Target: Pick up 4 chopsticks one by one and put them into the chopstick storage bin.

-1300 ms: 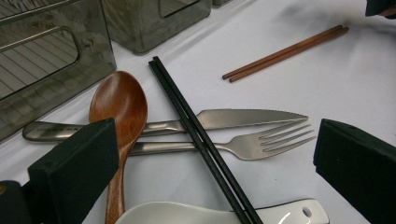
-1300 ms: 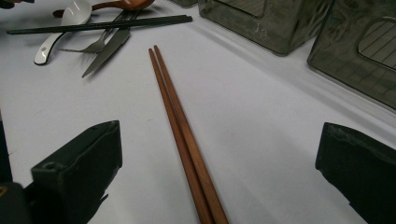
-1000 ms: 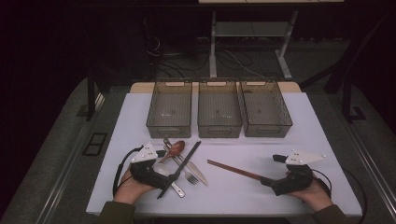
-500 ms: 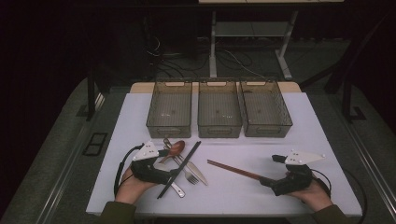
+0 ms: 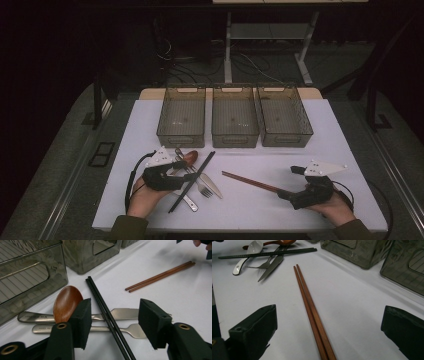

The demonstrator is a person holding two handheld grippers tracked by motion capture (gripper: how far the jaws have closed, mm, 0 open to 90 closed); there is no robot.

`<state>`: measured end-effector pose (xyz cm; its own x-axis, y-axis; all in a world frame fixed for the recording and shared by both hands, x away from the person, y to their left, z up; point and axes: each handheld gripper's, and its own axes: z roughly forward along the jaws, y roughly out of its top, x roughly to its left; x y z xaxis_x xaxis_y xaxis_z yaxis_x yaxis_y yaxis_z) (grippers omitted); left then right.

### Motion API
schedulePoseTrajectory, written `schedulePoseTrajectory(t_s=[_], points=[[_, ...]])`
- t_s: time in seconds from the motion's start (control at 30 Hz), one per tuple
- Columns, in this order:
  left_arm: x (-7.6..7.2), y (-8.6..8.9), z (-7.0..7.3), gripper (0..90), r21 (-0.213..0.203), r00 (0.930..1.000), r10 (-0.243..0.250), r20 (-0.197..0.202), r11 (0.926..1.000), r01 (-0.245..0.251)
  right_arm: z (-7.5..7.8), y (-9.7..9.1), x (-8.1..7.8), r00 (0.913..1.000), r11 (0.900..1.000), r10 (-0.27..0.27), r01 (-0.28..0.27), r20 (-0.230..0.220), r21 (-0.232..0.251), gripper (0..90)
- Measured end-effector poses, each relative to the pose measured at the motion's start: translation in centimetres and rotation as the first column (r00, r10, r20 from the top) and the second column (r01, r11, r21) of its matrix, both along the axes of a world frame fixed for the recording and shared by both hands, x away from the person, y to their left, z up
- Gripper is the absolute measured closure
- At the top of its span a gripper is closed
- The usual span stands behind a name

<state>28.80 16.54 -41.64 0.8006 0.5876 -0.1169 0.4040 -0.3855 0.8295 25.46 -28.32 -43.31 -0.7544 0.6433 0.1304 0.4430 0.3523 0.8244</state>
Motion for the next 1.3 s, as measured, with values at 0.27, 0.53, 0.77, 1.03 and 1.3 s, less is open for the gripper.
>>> schedulePoseTrajectory(t_s=[0.27, 0.53, 0.77, 1.03, 1.3], points=[[0.4, -0.9, 0.2, 54.1, 0.014, 1.0, 0.003, 0.009, 0.9999, -0.003, 0.0, 0.0, 0.0, 1.0, 1.0, 0.001, -0.001, 0.002, -0.005, 0.8], [1.2, -2.0, 0.1, 62.2, 0.051, 1.0, 0.008, 0.005, 0.9987, -0.009, 0.0, 0.1, 0.1, 1.0, 1.0, 0.001, -0.001, 0.001, -0.007, 0.8], [2.2, -2.5, -0.1, 65.3, 0.055, 0.9999, 0.003, -0.011, 0.9985, -0.003, -0.1, 0.2, 0.1, 1.0, 0.9999, 0.001, -0.001, -0.002, -0.012, 0.8], [3.6, -4.3, -0.6, 65.5, 0.118, 0.9997, -0.008, -0.024, 0.993, 0.011, -0.1, 0.1, 0.1, 1.0, 0.9999, 0.0, 0.0, 0.0, -0.01, 0.8], [4.2, -5.7, -1.0, 65.2, 0.186, 0.9986, 0.033, -0.042, 0.9823, -0.025, -0.1, 0.1, 0.1, 1.0, 0.9999, 0.003, -0.003, 0.005, -0.01, 0.8]])
